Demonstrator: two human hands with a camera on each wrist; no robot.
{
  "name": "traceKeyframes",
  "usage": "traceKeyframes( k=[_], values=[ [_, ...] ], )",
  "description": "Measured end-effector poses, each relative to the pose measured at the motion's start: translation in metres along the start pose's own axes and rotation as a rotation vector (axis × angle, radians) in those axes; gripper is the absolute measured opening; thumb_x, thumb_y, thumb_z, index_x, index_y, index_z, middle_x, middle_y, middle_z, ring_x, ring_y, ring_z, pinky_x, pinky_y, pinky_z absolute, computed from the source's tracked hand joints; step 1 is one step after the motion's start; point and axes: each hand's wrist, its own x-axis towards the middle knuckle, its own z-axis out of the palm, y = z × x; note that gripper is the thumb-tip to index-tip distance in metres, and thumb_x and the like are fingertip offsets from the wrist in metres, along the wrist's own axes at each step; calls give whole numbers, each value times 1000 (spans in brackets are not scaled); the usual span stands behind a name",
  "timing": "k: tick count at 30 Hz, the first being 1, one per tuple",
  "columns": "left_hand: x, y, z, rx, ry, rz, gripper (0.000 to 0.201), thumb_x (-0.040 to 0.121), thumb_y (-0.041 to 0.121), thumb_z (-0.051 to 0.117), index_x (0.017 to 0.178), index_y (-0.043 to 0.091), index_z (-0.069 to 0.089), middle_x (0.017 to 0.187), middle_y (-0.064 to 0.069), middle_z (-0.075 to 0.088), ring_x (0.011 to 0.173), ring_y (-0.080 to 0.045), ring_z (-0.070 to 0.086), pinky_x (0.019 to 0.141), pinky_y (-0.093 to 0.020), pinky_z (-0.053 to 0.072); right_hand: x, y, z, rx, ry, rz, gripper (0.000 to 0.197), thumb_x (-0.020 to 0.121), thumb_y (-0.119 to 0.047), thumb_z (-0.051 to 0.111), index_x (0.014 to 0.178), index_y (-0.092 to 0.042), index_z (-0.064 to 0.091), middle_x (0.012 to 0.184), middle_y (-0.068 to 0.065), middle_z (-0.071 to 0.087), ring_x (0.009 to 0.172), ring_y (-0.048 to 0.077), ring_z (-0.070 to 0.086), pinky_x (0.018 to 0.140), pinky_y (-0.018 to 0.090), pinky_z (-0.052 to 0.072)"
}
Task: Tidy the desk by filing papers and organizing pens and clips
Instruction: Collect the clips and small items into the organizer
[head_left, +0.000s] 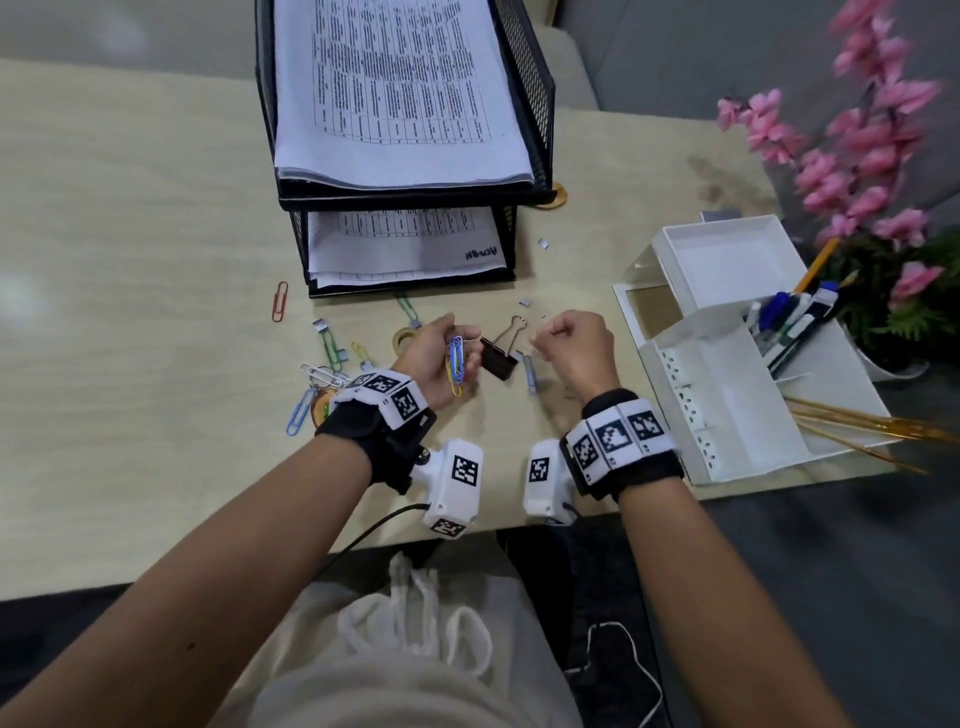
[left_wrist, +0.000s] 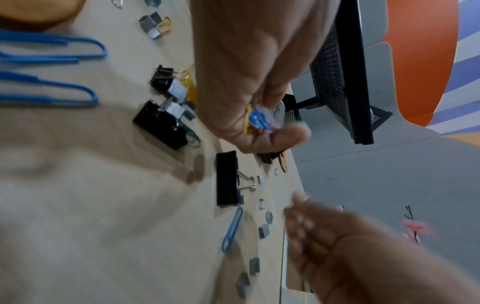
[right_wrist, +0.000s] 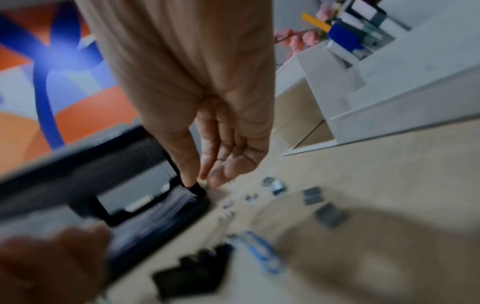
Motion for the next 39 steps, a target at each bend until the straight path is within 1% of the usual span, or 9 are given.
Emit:
traceKeyframes(
  k=[2,7,13,18,23,28,31,34,39],
  values=[
    [-3,5,-8,12,-17,-39,43,100,32,24,64,13,40,31,4,42,21,-5,35,26,-6,24,-1,11,10,-162,-2,52,12,82,-2,56,73,4,62,84,20,66,93,32,62,73,28,50],
    [-13,24,-32,4,-48,-34,43,101,31,22,61,17,31,28,7,27,19,-4,24,23,-9,15,-6,30,38,-396,-25,58,18,90,-15,54,91,2,59,110,22,61,104,37,56,85,40,50],
    [-25,56,-71,-81,63,57,41,100,29,25,60,17,31,28,4,29,20,-5,27,25,-9,19,-7,-15,48,-169,176,22,19,90,-3,47,103,-1,60,112,15,64,107,32,57,87,33,46],
    [-36,73,-104,-126,150,114,42,100,27,23,60,17,30,29,5,31,21,-6,29,26,-10,22,0,-70,99,-93,-16,-15,15,88,-4,55,99,-3,65,108,14,65,100,30,62,87,35,51],
    [-47,86,-136,-175,217,151,40,99,25,25,60,15,32,29,5,30,21,-7,30,28,-8,24,6,-82,133,-133,-33,136,23,89,-7,55,110,1,57,119,21,60,107,36,58,86,35,48],
    [-49,90,-144,-155,261,164,36,98,21,29,64,12,38,30,4,34,22,-7,35,28,-8,31,-3,-81,133,-311,-107,80,25,88,-5,51,112,1,51,122,22,57,113,37,54,90,38,45],
    [-47,85,-135,-145,227,171,34,98,18,31,66,9,40,32,1,43,27,-10,49,31,-11,41,-4,-76,121,-311,-119,64,20,85,-6,53,103,-1,59,115,20,62,113,36,55,93,39,47],
    [-45,75,-118,-141,133,152,37,99,21,32,71,4,48,40,-7,60,38,-18,64,40,-18,51,-11,-77,104,-194,-142,5,14,86,-8,55,73,-12,60,94,8,64,102,27,59,91,37,50],
    [-36,49,-86,-100,-40,44,53,100,41,22,80,4,54,54,-12,68,46,-20,68,48,-24,55,-40,-89,79,123,-363,-145,26,83,-9,65,61,-18,54,64,-5,53,60,7,51,53,19,43]
  ],
)
